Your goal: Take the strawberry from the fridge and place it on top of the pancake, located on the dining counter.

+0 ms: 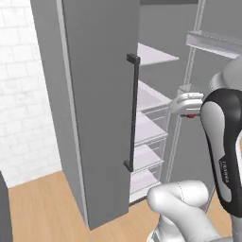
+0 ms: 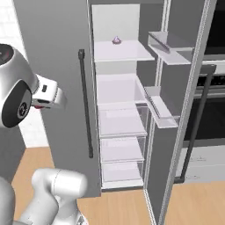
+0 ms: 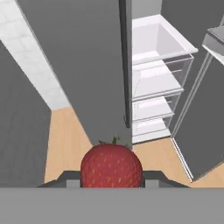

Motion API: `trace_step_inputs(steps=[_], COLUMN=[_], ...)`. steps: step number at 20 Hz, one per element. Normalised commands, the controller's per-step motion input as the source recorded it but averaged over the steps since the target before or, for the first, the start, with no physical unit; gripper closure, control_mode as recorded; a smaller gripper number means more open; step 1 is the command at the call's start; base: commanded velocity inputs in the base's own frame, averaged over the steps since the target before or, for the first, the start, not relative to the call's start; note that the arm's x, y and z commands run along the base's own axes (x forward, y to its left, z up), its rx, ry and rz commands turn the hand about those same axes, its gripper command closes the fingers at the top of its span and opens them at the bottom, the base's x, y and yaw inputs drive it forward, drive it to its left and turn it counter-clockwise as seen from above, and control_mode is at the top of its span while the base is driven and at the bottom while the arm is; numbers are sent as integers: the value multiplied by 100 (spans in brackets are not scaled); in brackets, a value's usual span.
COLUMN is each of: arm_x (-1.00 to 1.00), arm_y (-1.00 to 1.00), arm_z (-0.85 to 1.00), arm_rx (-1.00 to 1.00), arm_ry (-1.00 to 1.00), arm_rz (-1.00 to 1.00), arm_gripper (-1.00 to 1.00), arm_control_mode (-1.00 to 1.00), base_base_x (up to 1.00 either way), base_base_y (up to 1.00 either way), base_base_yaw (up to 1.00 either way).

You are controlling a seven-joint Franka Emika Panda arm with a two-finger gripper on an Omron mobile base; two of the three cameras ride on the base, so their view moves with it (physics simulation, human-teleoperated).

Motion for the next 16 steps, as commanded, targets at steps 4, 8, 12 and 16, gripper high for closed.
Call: trace_step_inputs(steps=[4,8,12,16], arm_x=[0,0,0,0], arm_y=[0,0,0,0], arm_z=[0,0,0,0], arm_rx=[0,0,0,0], arm_ry=[0,0,0,0], arm_rz=[0,0,0,0], arm_gripper=[100,100,100,100], arm_control_mode=[100,100,100,100], base_base_x=[-65,-66,-57,-36], base_base_y=[24,13,5,-5], base_base_yaw=[-63,-73,-72,-71])
